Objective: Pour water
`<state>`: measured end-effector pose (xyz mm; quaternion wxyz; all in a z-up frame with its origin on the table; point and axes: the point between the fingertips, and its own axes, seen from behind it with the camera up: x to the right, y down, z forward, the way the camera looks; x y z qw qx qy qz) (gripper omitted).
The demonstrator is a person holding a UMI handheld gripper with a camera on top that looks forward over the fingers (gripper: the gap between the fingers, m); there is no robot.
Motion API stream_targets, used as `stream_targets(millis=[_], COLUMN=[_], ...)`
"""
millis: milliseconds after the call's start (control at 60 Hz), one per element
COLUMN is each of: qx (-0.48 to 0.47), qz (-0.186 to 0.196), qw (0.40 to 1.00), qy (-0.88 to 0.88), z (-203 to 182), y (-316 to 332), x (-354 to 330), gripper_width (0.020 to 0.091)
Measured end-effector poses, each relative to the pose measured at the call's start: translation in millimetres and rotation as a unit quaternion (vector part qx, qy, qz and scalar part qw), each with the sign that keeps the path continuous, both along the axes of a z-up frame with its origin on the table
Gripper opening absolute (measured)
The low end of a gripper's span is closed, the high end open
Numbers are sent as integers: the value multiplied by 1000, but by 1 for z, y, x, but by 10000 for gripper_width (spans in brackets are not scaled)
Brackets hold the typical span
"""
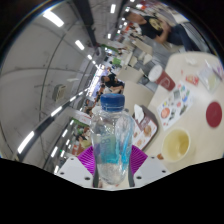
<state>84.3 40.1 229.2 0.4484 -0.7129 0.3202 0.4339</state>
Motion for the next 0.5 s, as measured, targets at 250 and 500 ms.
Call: stream_targets(millis=[250,500], qx=[70,3], qz=[-30,-15], qw=[901,832], qy=[-427,-554], z=[22,-87], y=[-6,-23], x=[140,228], gripper_width=[396,396])
